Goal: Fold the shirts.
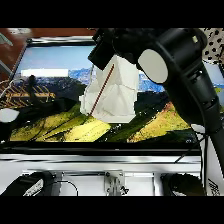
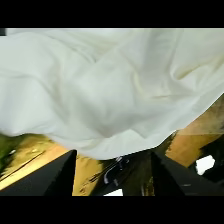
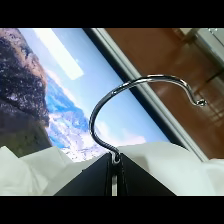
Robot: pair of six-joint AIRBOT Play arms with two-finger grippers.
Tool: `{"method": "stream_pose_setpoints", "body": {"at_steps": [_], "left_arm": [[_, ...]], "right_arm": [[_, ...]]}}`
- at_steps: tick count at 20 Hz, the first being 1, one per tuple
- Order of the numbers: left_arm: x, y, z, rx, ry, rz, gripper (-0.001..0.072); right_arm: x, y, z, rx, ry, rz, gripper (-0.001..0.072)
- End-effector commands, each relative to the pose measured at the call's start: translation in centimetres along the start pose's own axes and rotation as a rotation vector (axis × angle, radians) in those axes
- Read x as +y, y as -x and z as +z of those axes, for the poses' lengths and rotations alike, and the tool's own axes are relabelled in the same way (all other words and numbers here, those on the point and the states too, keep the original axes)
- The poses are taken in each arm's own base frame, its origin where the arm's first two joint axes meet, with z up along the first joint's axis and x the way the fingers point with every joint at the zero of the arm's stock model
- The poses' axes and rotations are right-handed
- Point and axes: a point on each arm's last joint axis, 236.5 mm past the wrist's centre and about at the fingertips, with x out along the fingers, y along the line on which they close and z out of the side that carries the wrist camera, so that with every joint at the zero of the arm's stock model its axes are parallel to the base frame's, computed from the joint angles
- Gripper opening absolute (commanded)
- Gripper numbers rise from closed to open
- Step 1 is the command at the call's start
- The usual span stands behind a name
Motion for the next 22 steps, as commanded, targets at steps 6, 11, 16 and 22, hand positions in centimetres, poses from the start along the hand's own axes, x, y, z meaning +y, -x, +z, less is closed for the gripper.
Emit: {"method": "stream_pose_setpoints", "body": {"at_steps": [6, 11, 16, 22], "left_arm": [[-2.8, -13.6, -1.7, 0.067, -0.1, -0.033, 0.0531], [-3.3, -14.8, 1.7, 0.008, -0.155, -0.037, 0.0531], [-2.3, -15.4, 1.4, 0.02, -0.159, -0.021, 0.0525], [-2.7, -14.8, 1.4, 0.036, -0.194, -0.046, 0.0062]], "right_arm": [[0.2, 1.4, 0.6, -0.011, -0.107, 0.024, 0.0083], [0.4, 1.5, -0.4, 0.029, -0.102, 0.033, 0.0083], [0.4, 1.4, -0.3, 0.025, -0.103, 0.031, 0.0083], [1.3, -0.6, -1.2, 0.049, -0.118, 0.043, 0.0083]]}}
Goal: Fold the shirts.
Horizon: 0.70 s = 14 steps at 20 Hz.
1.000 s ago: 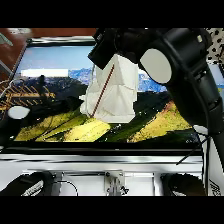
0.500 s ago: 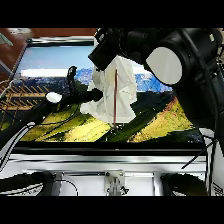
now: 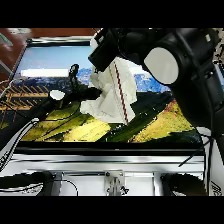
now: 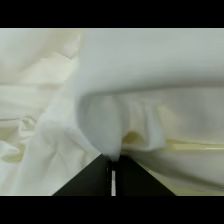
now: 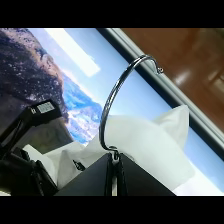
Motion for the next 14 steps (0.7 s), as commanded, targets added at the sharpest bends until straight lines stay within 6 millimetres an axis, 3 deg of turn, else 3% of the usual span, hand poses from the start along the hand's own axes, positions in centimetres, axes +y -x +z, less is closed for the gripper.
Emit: {"method": "stream_pose_setpoints", "body": {"at_steps": [1, 3, 6, 10, 14], "left_arm": [[-1.3, 0.8, -0.2, 0.03, -0.066, -0.053, 0.0061], [-2.8, 2.3, 0.2, 0.037, -0.091, -0.101, 0.006], [-4.7, 6.0, 2.7, -0.007, -0.133, -0.147, 0.0059], [-8.1, 12.2, 6.2, -0.109, -0.186, -0.199, 0.0059], [-11.7, 16.9, 7.0, -0.156, -0.243, -0.258, 0.0059]], "right_arm": [[0.5, -2.0, -0.8, 0.02, 0.0, 0.002, 0.0083], [-0.3, -3.8, -1.3, 0.025, 0.015, -0.046, 0.0083], [-3.1, -5.1, -1.7, 0.027, 0.006, -0.186, 0.0083], [-4.3, -5.6, -2.3, 0.038, -0.016, -0.246, 0.0083], [-5.8, -5.2, -2.2, 0.035, -0.018, -0.311, 0.0083]]}}
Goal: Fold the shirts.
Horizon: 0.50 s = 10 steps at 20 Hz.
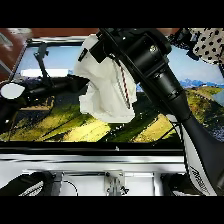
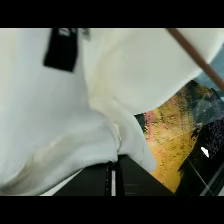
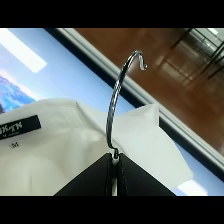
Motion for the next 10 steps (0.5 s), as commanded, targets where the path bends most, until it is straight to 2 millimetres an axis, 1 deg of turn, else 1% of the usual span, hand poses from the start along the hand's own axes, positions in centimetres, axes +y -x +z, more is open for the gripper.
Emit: {"method": "stream_pose_setpoints", "body": {"at_steps": [1, 3, 5, 7, 10], "left_arm": [[-4.0, 3.4, 1.5, -0.029, -0.033, -0.063, 0.0059], [-5.6, 4.3, 1.4, -0.015, 0.015, -0.099, 0.006], [-7.4, 4.7, 0.0, 0.05, 0.061, -0.161, 0.006], [-9.2, 4.4, -1.4, 0.104, 0.069, -0.213, 0.006], [-11.4, 3.3, -2.3, 0.115, 0.051, -0.25, 0.006]], "right_arm": [[-2.1, -0.1, 0.1, -0.009, -0.012, -0.093, 0.0083], [-3.2, 0.1, 0.2, -0.016, -0.068, -0.139, 0.0083], [-3.4, 0.1, 0.3, -0.026, -0.142, -0.144, 0.0083], [-3.3, 0.1, 0.7, -0.044, -0.211, -0.137, 0.0082], [-3.1, 0.1, 1.1, -0.063, -0.246, -0.129, 0.0082]]}}
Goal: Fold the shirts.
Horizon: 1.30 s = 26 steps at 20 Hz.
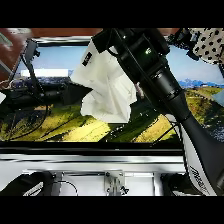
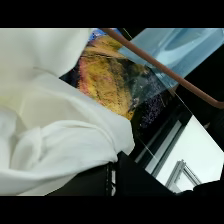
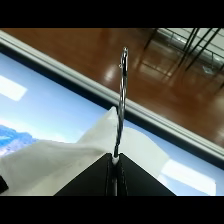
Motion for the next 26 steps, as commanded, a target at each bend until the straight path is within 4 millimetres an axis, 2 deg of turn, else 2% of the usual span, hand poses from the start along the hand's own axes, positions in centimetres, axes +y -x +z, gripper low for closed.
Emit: {"method": "stream_pose_setpoints", "body": {"at_steps": [1, 3, 7, 11, 13, 16, 19, 21, 23, 25, 26], "left_arm": [[-2.4, -1.3, -1.1, 0.027, -0.011, -0.05, 0.0061], [-2.0, -1.8, -0.9, 0.012, -0.028, -0.036, 0.0061], [1.4, -1.3, -0.2, -0.004, -0.05, 0.061, 0.0063], [4.0, 1.3, 2.3, -0.078, -0.042, 0.138, 0.0061], [4.5, 2.9, 4.2, -0.13, -0.05, 0.168, 0.0061], [3.1, 3.8, 6.6, -0.184, -0.074, 0.15, 0.0062], [0.9, 3.9, 7.3, -0.177, -0.114, 0.109, 0.0062], [-0.5, 3.7, 6.6, -0.139, -0.129, 0.069, 0.0062], [-1.6, 3.0, 5.0, -0.074, -0.132, 0.022, 0.0062], [-1.0, 2.4, 3.6, -0.018, -0.144, 0.033, 0.0066], [0.1, 2.5, 3.1, 0.005, -0.162, 0.073, 0.014]], "right_arm": [[0.0, 0.0, 0.4, -0.016, -0.071, 0.002, 0.0082], [0.1, 0.1, 0.5, -0.018, -0.079, 0.009, 0.0083], [-0.9, 2.1, 2.5, -0.067, -0.111, 0.022, 0.0083], [-3.2, 5.4, 4.6, -0.115, -0.13, 0.014, 0.0083], [-4.2, 6.9, 5.2, -0.126, -0.144, 0.006, 0.0083], [-3.6, 7.7, 5.6, -0.13, -0.195, 0.059, 0.0083], [-2.8, 7.3, 5.6, -0.129, -0.21, 0.083, 0.0083], [-2.2, 6.7, 6.0, -0.153, -0.246, 0.093, 0.0082], [-0.8, 5.2, 5.7, -0.153, -0.28, 0.114, 0.0082], [-0.1, 4.0, 5.0, -0.138, -0.274, 0.114, 0.0082], [-0.1, 3.7, 4.8, -0.134, -0.263, 0.104, 0.0082]]}}
